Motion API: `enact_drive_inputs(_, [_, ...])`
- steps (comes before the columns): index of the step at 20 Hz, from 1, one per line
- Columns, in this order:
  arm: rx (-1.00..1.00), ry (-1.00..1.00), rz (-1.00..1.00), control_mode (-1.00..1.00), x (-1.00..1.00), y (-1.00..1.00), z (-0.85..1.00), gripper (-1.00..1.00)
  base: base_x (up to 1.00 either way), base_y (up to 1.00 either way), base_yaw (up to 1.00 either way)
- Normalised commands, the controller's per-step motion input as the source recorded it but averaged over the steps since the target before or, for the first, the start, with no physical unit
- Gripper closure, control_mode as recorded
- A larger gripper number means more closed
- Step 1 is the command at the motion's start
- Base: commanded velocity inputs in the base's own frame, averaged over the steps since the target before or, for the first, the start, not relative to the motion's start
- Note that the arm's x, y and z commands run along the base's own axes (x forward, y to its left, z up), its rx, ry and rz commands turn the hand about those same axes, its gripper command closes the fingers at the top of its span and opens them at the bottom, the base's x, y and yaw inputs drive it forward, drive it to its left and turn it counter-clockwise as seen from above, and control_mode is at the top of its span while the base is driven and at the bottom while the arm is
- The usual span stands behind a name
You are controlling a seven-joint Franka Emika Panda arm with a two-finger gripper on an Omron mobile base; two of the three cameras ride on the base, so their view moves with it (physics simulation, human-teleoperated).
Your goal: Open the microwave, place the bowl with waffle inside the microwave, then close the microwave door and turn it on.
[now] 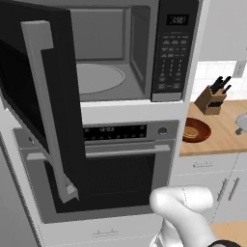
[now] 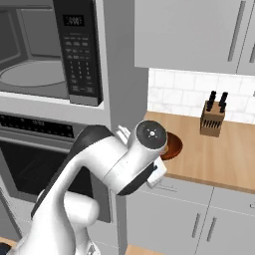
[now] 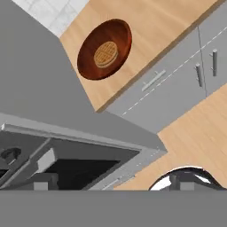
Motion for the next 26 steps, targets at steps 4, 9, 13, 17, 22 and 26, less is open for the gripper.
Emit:
enact_drive_inputs(4, [0.09,0.02,-0.22,-1.00,0.62,-0.63,-0.26,-1.00,0.00,0.00,0.00])
enact_drive_inputs(9, [0.09,0.00,0.01,-1.00,0.59,-0.35,-0.16,-1.00,0.00,0.00,0.00])
enact_drive_inputs(13, [0.04,0.00,0.12,-1.00,0.71,-0.16,-0.23,-1.00,0.00,0.00,0.00])
enact_drive_inputs(17, [0.00,0.00,0.15,-1.00,0.89,0.00,-0.38,-1.00,0.00,0.00,0.00])
enact_drive_inputs(22, [0.02,0.00,0.15,-1.00,0.77,-0.11,-0.36,-1.00,0.00,0.00,0.00])
enact_drive_inputs(26, [0.04,0.00,0.15,-1.00,0.66,-0.17,-0.33,-1.00,0.00,0.00,0.00])
